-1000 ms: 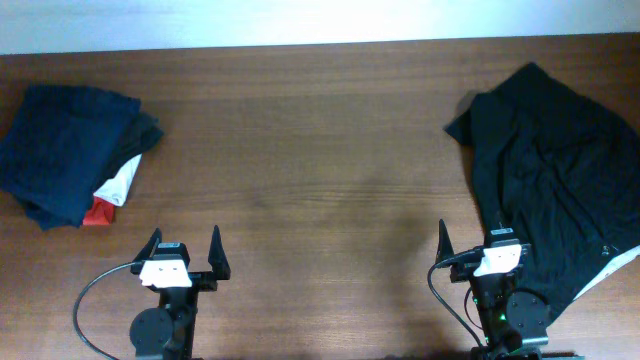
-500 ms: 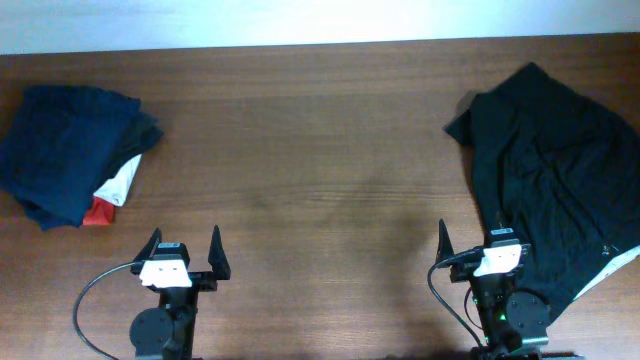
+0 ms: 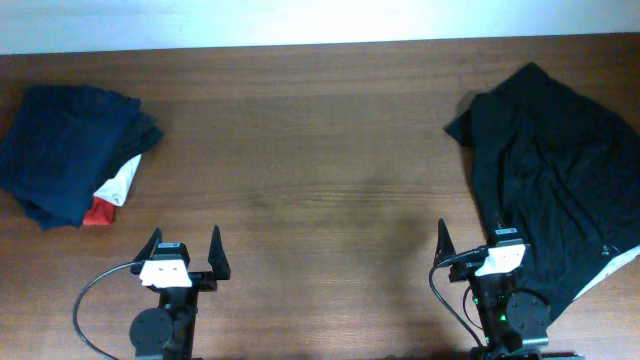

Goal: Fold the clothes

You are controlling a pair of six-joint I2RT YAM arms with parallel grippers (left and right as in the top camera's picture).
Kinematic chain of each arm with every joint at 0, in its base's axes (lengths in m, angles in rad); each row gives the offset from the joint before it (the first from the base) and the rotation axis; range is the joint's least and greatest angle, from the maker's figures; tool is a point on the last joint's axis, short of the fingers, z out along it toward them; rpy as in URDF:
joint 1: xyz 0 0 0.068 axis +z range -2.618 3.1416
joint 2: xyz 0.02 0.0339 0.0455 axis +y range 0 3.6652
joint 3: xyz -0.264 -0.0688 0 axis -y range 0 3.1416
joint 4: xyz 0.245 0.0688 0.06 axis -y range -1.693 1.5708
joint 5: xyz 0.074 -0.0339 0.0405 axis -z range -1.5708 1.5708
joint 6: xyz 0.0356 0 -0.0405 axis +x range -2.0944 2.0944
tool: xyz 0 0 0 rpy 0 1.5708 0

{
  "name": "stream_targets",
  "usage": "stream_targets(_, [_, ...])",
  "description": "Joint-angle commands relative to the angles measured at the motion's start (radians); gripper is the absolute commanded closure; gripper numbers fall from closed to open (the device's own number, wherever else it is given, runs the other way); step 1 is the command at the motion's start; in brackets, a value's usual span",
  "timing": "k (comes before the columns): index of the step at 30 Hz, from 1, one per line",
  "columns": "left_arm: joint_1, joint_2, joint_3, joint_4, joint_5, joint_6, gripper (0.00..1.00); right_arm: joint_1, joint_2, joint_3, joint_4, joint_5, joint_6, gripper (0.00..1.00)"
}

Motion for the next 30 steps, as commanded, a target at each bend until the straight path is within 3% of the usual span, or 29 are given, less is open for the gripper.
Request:
stream_targets(1, [-0.004,-0.001,0.018,-0.003,0.004,0.019,0.01,-0.005,0.006,0.045,-0.038,-0.008,0.033,0.01])
stream_targets(5, [-0.004,0.0,0.033,-0.024,0.003,0.019,0.01,-0.005,0.054,0.108,-0.087,-0.004,0.033,0.01])
stream_targets(13, [-0.004,0.153,0.12,-0.051,0.003,0.019,0.01,-0.005,0.36,0.355,-0.167,0.018,0.032,0.01])
stream_targets(22, [-0.004,0.56,0.38,-0.099,0.004,0.02,0.01,-0.006,0.809,0.784,-0.507,0.018,0.02,0.01])
stream_targets(27, [-0.004,0.817,0.611,-0.273,0.005,0.019,0.01,-0.005,1.027,1.007,-0.684,0.001,0.022,0.01])
stream_targets(30, [-0.004,0.9,0.719,-0.368,0.01,0.019,0.01,-0.005,1.081,1.061,-0.706,-0.012,0.021,0.01])
